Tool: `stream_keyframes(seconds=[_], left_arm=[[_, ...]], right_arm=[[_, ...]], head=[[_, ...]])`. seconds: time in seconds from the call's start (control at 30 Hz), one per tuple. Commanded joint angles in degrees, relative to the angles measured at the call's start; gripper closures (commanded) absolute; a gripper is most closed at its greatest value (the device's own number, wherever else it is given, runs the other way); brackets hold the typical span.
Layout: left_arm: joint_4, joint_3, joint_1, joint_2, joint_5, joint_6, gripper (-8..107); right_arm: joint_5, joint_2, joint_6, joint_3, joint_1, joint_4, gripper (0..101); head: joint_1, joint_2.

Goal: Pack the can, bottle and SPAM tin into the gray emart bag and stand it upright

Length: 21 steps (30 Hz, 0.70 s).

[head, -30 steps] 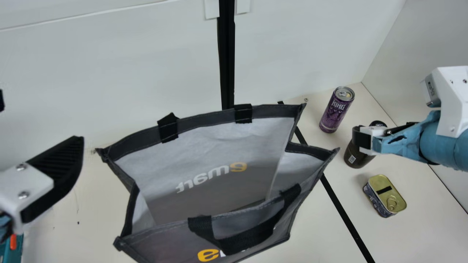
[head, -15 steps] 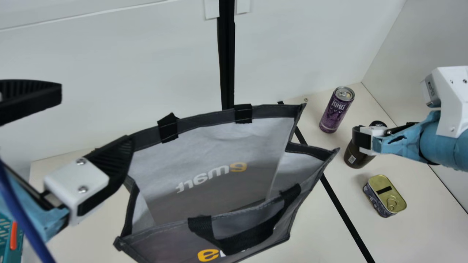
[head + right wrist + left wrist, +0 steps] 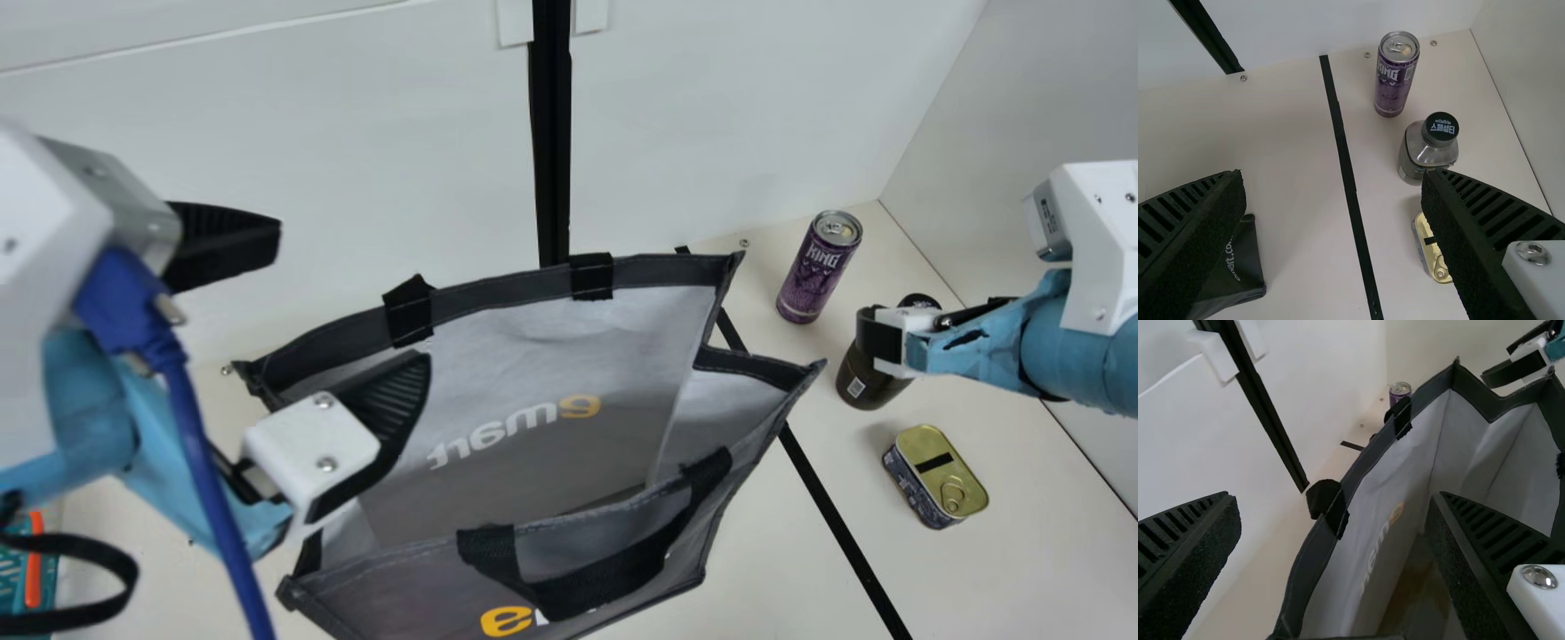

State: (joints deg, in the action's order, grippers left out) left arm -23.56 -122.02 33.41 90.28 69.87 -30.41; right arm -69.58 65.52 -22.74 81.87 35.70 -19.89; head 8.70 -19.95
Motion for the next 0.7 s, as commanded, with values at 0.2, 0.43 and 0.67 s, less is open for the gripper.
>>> stream_keyframes(seconds=[0.2, 0.43, 0.67], left_arm=[[-0.3, -0.6, 2.2, 2.7, 0.0, -0.8, 9], [0.2, -2.1, 3.9, 5.7, 0.0, -1.7, 9], [0.8, -4.3, 4.3, 9.0, 0.0, -2.7, 9]], right_arm=[[0.0, 0.0, 0.0, 0.0, 0.0, 0.0, 6], [0.0, 0.0, 0.0, 0.0, 0.0, 0.0, 6], [0.0, 0.0, 0.0, 0.0, 0.0, 0.0, 6]], head=[[1.3, 0.0], [1.3, 0.0], [1.3, 0.0]])
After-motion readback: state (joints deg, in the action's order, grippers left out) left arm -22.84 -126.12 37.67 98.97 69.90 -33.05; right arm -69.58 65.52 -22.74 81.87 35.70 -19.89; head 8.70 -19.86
